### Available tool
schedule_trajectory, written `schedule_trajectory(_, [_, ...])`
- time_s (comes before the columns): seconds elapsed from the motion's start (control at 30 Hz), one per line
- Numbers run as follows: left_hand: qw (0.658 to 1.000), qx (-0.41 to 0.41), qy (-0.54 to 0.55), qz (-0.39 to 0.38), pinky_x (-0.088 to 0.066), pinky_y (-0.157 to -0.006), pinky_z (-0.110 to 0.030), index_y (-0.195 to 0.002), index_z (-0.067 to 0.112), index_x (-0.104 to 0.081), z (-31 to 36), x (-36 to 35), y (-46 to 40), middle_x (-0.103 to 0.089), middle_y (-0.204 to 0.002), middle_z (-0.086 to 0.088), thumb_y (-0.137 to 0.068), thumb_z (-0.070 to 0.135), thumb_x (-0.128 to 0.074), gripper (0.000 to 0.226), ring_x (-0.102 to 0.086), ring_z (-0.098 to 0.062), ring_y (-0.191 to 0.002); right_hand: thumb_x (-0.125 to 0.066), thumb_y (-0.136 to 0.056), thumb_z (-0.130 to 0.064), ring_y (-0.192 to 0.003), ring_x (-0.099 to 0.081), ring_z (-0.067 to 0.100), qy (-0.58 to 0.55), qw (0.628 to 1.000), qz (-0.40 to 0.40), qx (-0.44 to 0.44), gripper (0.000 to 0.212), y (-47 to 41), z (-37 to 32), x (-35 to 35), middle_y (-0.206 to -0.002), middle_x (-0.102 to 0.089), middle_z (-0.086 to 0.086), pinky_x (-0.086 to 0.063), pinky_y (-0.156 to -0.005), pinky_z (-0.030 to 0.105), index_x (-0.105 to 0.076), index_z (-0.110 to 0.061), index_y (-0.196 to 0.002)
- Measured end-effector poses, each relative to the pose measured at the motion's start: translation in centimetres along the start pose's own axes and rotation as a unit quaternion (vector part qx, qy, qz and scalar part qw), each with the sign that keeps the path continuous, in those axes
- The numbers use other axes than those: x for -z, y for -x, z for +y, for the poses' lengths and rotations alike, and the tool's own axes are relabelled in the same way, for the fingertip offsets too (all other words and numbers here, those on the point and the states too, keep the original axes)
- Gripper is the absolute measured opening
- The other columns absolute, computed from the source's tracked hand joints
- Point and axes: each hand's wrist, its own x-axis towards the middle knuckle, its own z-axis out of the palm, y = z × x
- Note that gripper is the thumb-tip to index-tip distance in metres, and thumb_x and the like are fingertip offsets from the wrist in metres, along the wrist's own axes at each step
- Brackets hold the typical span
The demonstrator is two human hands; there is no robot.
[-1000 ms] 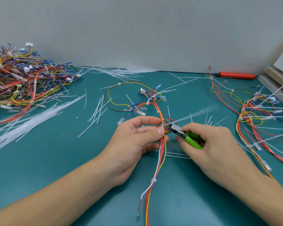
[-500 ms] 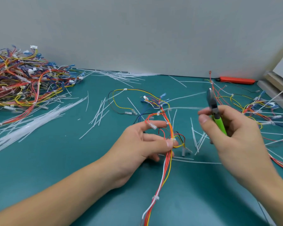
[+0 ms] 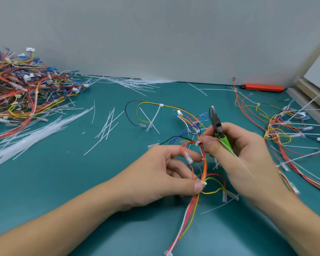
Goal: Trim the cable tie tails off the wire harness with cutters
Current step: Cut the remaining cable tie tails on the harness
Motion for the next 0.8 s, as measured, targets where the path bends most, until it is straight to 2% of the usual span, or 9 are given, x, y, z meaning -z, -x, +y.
schedule_trajectory(0.07, [0.999,-0.010,-0.014,0.042,-0.050,-0.058,-0.021,-0.110,0.021,-0.069,-0.1,0.0,-0.1,-0.074,-0.087,-0.016,-0.085,0.018,-0.080,0.027,-0.063,-0.019,-0.066,-0.073,-0.095,-0.016,-0.080,-0.072,0.016,-0.035,0.999,0.013,-0.010,0.009,-0.1,0.0,0.2,-0.087,-0.076,0.001,-0.055,-0.075,0.021,-0.072,-0.024,-0.093])
schedule_trajectory(0.13, [0.995,-0.014,-0.010,0.096,-0.042,-0.048,-0.023,-0.104,0.029,-0.070,-0.2,-0.1,-0.4,-0.071,-0.078,-0.011,-0.085,0.030,-0.079,0.021,-0.058,-0.016,-0.056,-0.072,-0.094,-0.010,-0.080,-0.074,0.016,-0.069,0.997,0.028,-0.026,0.014,-0.3,-0.2,0.4,-0.087,-0.078,0.005,-0.055,-0.075,0.019,-0.073,-0.023,-0.092])
schedule_trajectory(0.23, [0.989,-0.033,0.013,0.143,-0.040,-0.042,-0.023,-0.103,0.034,-0.070,-0.5,-0.2,-0.8,-0.062,-0.069,-0.002,-0.083,0.034,-0.082,0.023,-0.052,-0.014,-0.048,-0.072,-0.092,-0.010,-0.082,-0.076,0.018,-0.090,0.995,0.032,-0.037,0.017,-0.3,-0.5,0.4,-0.088,-0.078,0.007,-0.056,-0.076,0.020,-0.074,-0.026,-0.091])
schedule_trajectory(0.4, [0.980,-0.085,0.019,0.177,-0.045,-0.042,-0.026,-0.102,0.029,-0.074,-1.3,-0.8,-0.8,-0.071,-0.085,-0.003,-0.081,0.020,-0.084,0.026,-0.066,-0.028,-0.064,-0.076,-0.092,-0.013,-0.090,-0.076,0.014,-0.070,0.997,-0.013,-0.036,0.012,0.3,-0.7,-0.4,-0.094,-0.079,0.001,-0.054,-0.081,0.017,-0.074,-0.024,-0.098])
schedule_trajectory(0.53, [0.972,-0.104,0.035,0.208,-0.047,-0.042,-0.026,-0.094,0.023,-0.078,-1.4,-0.7,-0.9,-0.074,-0.087,-0.004,-0.087,0.019,-0.080,0.008,-0.065,-0.017,-0.061,-0.079,-0.089,-0.021,-0.093,-0.074,0.012,-0.062,0.997,-0.037,-0.035,0.014,0.5,-0.9,-0.7,-0.097,-0.078,-0.002,-0.054,-0.083,0.017,-0.075,-0.029,-0.100])
schedule_trajectory(0.67, [0.967,-0.094,0.067,0.226,-0.047,-0.043,-0.024,-0.091,0.021,-0.078,-1.3,-0.6,-0.9,-0.076,-0.086,-0.008,-0.087,0.014,-0.078,0.008,-0.066,-0.016,-0.063,-0.080,-0.085,-0.025,-0.087,-0.073,0.006,-0.075,0.996,-0.037,-0.036,0.017,0.3,-1.0,-0.5,-0.093,-0.078,-0.005,-0.053,-0.079,0.015,-0.076,-0.031,-0.100])
schedule_trajectory(0.73, [0.965,-0.091,0.089,0.228,-0.047,-0.045,-0.023,-0.092,0.018,-0.078,-1.2,-0.5,-0.9,-0.076,-0.088,-0.009,-0.088,0.012,-0.076,0.007,-0.066,-0.015,-0.065,-0.082,-0.087,-0.028,-0.080,-0.068,0.006,-0.025,0.999,-0.033,-0.023,0.017,0.3,-0.7,-0.2,-0.089,-0.075,-0.005,-0.053,-0.076,0.017,-0.075,-0.033,-0.101])
schedule_trajectory(0.8, [0.962,-0.081,0.131,0.226,-0.047,-0.047,-0.022,-0.093,0.013,-0.078,-1.1,-0.1,-0.9,-0.077,-0.092,-0.010,-0.089,0.012,-0.074,0.006,-0.066,-0.015,-0.069,-0.080,-0.090,-0.027,-0.075,-0.064,0.010,0.078,0.997,-0.014,0.009,0.014,0.3,-0.2,0.6,-0.085,-0.072,-0.006,-0.051,-0.073,0.020,-0.073,-0.034,-0.101])
